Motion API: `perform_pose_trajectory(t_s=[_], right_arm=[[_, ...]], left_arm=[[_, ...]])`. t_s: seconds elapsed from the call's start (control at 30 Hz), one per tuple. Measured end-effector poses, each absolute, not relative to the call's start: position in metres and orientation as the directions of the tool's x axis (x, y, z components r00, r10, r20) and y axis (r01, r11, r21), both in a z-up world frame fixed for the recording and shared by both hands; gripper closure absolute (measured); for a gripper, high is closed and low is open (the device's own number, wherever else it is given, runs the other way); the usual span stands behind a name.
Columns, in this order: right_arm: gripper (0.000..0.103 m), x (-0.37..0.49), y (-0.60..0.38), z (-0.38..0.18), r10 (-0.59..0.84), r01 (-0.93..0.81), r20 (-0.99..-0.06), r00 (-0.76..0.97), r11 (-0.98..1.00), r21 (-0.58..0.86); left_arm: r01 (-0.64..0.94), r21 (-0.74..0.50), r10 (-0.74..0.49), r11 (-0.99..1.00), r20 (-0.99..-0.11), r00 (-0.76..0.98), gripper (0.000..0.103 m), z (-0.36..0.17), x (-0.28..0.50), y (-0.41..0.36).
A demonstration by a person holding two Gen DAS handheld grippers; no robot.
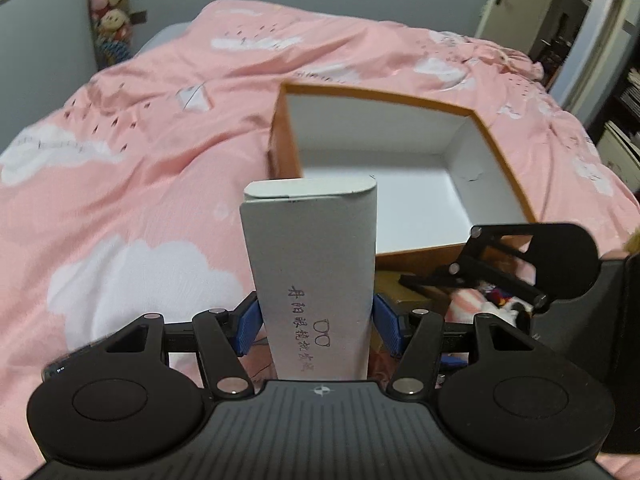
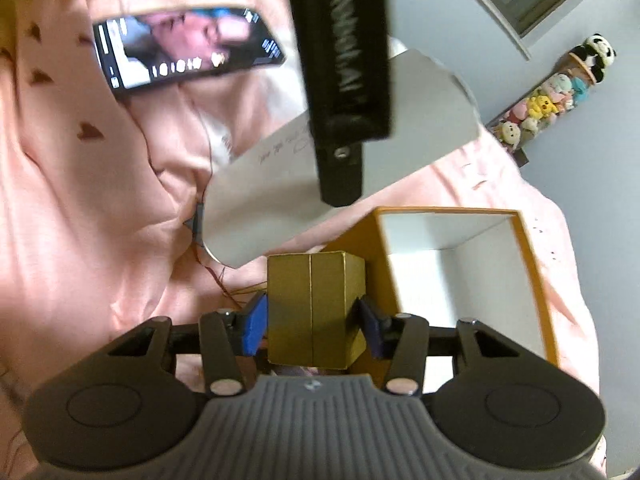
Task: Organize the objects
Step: 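Grasp the small gold box with the right gripper while the left gripper carries the white case, then lower the white case into the orange box with the left gripper while the right gripper holds the gold box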
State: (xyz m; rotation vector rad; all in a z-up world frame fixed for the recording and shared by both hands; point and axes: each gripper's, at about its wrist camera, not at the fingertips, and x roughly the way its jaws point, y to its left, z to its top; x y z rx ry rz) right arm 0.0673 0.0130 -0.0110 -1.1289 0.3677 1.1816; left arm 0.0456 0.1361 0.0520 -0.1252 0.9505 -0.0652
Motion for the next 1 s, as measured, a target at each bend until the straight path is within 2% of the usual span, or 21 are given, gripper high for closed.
perform_pose_trajectory(t_s=[0.37, 0.53, 0.77, 1.0], right_arm=[[0.052, 0.043, -0.045, 0.043, 0.566, -0.813, -0.654, 0.502, 0.052, -0.579], [0.052, 0.071, -0.051, 0.046, 0.551, -0.783, -0.614, 0.565, 0.123, -0.61], [0.052, 0.104, -0.053, 0.041, 0.515, -0.771, -0.607, 0.605, 0.191, -0.607], [0.052, 0.146, -0.044, 0.01, 0.459, -0.804, -0.667, 0.586, 0.226, -0.551]], left_arm=[[0.122, -0.086, -0.145, 0.989, -0.747, 0.649, 0.035, 0.104, 0.059, 0.108], [0.178, -0.068, -0.17, 0.982, -0.731, 0.66, 0.035, 0.117, 0.082, 0.094], [0.2, -0.037, -0.158, 0.979, -0.755, 0.637, 0.035, 0.11, 0.124, 0.083], [0.204, -0.029, -0.139, 0.979, -0.825, 0.548, 0.035, 0.075, 0.164, 0.08]])
